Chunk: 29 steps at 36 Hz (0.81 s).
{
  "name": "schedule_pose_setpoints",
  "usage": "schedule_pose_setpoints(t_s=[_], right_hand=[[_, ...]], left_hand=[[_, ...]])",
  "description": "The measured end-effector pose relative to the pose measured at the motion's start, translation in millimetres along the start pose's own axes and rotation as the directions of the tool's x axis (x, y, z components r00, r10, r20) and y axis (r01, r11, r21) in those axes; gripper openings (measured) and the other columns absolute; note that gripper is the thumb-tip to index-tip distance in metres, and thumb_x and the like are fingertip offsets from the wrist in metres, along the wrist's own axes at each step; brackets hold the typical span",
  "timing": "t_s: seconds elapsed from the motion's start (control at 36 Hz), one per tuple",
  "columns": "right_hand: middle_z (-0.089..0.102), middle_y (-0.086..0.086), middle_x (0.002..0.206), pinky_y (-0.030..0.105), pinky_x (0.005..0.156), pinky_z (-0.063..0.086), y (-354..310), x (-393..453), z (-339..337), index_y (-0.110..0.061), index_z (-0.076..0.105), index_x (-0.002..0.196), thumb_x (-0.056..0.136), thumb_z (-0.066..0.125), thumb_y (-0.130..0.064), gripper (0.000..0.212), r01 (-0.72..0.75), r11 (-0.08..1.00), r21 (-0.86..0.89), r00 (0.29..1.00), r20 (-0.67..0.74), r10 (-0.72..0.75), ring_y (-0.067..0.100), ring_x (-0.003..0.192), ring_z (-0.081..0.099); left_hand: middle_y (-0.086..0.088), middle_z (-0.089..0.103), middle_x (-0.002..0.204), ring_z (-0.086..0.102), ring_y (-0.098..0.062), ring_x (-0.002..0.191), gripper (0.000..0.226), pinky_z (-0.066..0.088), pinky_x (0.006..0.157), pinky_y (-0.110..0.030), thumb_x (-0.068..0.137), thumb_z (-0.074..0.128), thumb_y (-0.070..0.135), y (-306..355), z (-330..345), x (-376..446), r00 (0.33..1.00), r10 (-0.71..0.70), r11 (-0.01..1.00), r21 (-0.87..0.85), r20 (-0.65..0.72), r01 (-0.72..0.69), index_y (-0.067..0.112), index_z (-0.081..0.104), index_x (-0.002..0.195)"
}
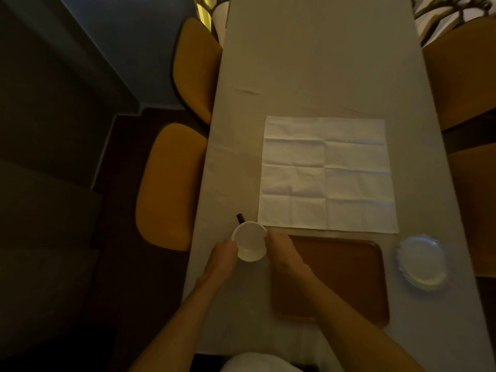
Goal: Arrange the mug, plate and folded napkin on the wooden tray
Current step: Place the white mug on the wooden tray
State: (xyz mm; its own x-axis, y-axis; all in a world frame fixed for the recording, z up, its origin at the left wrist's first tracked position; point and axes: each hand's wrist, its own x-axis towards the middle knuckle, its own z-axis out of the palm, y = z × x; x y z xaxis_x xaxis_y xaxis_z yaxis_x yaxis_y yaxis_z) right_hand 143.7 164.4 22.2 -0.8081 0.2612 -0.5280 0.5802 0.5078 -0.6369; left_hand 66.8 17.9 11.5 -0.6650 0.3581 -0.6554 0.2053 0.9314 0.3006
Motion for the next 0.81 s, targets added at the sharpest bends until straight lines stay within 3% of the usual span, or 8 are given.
schedule_pose_setpoints(t_s=[0.08, 0.19, 0.28, 0.42, 0.53, 0.64, 0.81], right_hand=[[0.065, 0.012, 0.109, 0.039, 0.089, 0.053, 2.9, -13.7, -6.5, -0.006, 0.064, 0.111, 0.097, 0.053, -0.018, 0.021, 0.002, 0.998, 0.068, 0.998, -0.056, 0.002, 0.026, 0.098, 0.063], [0.066, 0.006, 0.105, 0.036, 0.083, 0.055, 19.2, -28.6, -13.8, -0.013, 0.063, 0.102, 0.099, 0.048, -0.024, 0.02, -0.017, 0.998, 0.057, 0.991, -0.131, 0.025, 0.017, 0.09, 0.062], [0.066, 0.005, 0.107, 0.038, 0.082, 0.055, 32.2, -43.4, -23.8, -0.013, 0.061, 0.107, 0.1, 0.043, -0.024, 0.022, -0.05, 0.996, 0.08, 0.985, -0.161, 0.062, 0.018, 0.09, 0.062], [0.062, -0.005, 0.104, 0.031, 0.082, 0.051, 43.7, -70.1, -42.2, -0.018, 0.06, 0.12, 0.102, 0.04, -0.029, 0.03, -0.025, 0.977, 0.213, 0.968, -0.237, 0.077, 0.016, 0.094, 0.062], [0.068, 0.003, 0.112, 0.033, 0.081, 0.056, 63.5, -81.5, -45.5, -0.016, 0.061, 0.118, 0.1, 0.041, -0.036, 0.033, -0.03, 0.974, 0.226, 0.957, -0.274, 0.093, 0.018, 0.095, 0.064], [0.068, 0.007, 0.107, 0.025, 0.071, 0.056, 82.6, -84.1, -45.1, -0.012, 0.06, 0.11, 0.102, 0.04, -0.034, 0.031, -0.069, 0.983, 0.173, 0.952, -0.283, 0.117, 0.016, 0.088, 0.065], [0.068, 0.009, 0.108, 0.015, 0.063, 0.049, 97.3, -81.2, -36.1, -0.008, 0.057, 0.115, 0.102, 0.039, -0.029, 0.031, -0.116, 0.983, 0.144, 0.96, -0.237, 0.148, 0.016, 0.086, 0.065]], left_hand=[[-0.015, 0.064, 0.103, 0.058, -0.022, 0.083, 0.019, 0.046, 0.07, -0.031, 0.097, 0.038, 0.01, 8.0, 3.4, -4.8, 0.999, -0.001, 1.0, -0.007, -0.043, 0.001, 0.005, 0.055, 0.103], [-0.016, 0.064, 0.103, 0.062, -0.029, 0.089, 0.022, 0.052, 0.075, -0.039, 0.096, 0.035, 0.011, 25.3, 8.0, -12.8, 0.998, -0.004, 0.999, -0.052, -0.07, 0.0, 0.006, 0.055, 0.103], [-0.019, 0.064, 0.105, 0.061, -0.034, 0.091, 0.022, 0.049, 0.075, -0.041, 0.097, 0.034, 0.011, 39.9, 13.4, -19.6, 0.996, 0.057, 0.998, -0.033, -0.075, -0.059, 0.004, 0.054, 0.1], [-0.02, 0.065, 0.106, 0.061, -0.035, 0.093, 0.025, 0.046, 0.072, -0.038, 0.098, 0.033, 0.019, 63.5, 24.9, -25.2, 0.986, 0.145, 0.989, -0.03, -0.082, -0.148, 0.007, 0.054, 0.103], [-0.014, 0.067, 0.102, 0.062, -0.03, 0.088, 0.028, 0.048, 0.071, -0.035, 0.099, 0.032, 0.024, 80.9, 32.9, -27.1, 0.982, 0.179, 0.983, -0.036, -0.057, -0.181, 0.013, 0.057, 0.095], [-0.014, 0.067, 0.105, 0.063, -0.03, 0.092, 0.027, 0.051, 0.075, -0.039, 0.099, 0.035, 0.02, 93.2, 41.2, -25.5, 0.977, 0.212, 0.977, 0.002, -0.041, -0.212, 0.01, 0.06, 0.103], [-0.01, 0.067, 0.101, 0.064, -0.026, 0.087, 0.027, 0.055, 0.078, -0.046, 0.098, 0.037, 0.022, 93.7, 50.9, -21.7, 0.984, 0.178, 0.98, -0.086, -0.029, -0.18, 0.014, 0.062, 0.102]])
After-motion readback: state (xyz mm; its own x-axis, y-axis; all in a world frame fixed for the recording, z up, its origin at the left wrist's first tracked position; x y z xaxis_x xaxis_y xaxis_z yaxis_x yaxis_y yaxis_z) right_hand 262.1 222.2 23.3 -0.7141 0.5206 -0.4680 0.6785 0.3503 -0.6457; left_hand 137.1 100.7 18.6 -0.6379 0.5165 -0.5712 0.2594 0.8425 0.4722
